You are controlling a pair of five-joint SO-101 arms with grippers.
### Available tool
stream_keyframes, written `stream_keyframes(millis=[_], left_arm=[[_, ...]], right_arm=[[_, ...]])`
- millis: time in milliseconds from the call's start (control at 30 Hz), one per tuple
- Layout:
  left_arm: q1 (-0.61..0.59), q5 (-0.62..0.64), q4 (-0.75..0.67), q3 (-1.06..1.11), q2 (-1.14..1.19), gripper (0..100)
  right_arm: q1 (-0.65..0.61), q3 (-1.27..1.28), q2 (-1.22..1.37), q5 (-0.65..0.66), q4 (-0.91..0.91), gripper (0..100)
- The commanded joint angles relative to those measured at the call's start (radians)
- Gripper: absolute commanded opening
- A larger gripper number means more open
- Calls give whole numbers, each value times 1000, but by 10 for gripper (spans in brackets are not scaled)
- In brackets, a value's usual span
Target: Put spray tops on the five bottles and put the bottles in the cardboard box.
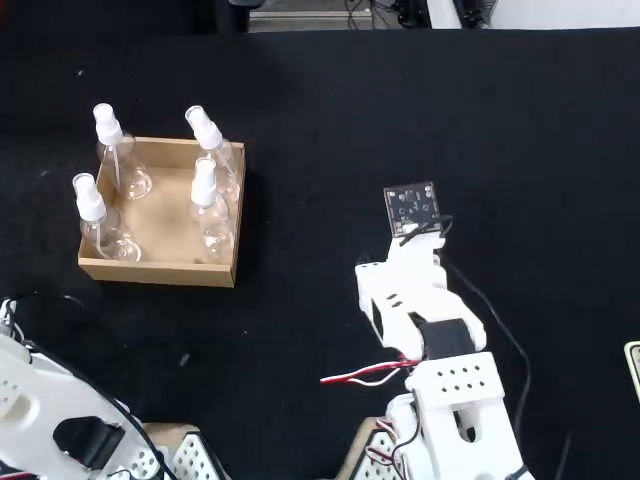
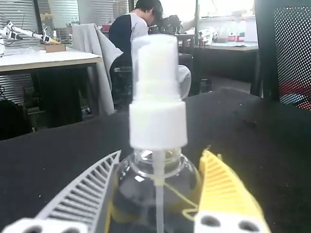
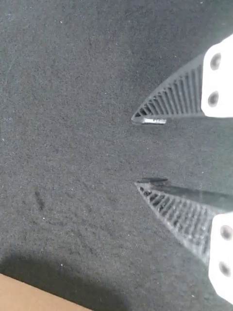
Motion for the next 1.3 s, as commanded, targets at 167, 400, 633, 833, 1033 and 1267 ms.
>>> stream_keyframes(millis=[167,400,633,833,1033,1267], left_arm=[[-5,-8,-25,-19,-41,116],[-2,-6,-25,18,-41,120],[-2,0,-29,33,-41,80],[8,-6,-127,65,-117,29],[33,-8,-20,64,-382,27],[107,-8,370,101,-825,27]], right_arm=[[-8,-5,-2,9,-15,162],[-8,-5,-2,9,-15,162],[-8,-5,-2,9,-15,162],[-8,-5,-2,9,-15,162],[-8,-5,-2,9,-15,162],[-8,-5,-2,9,-15,162]])
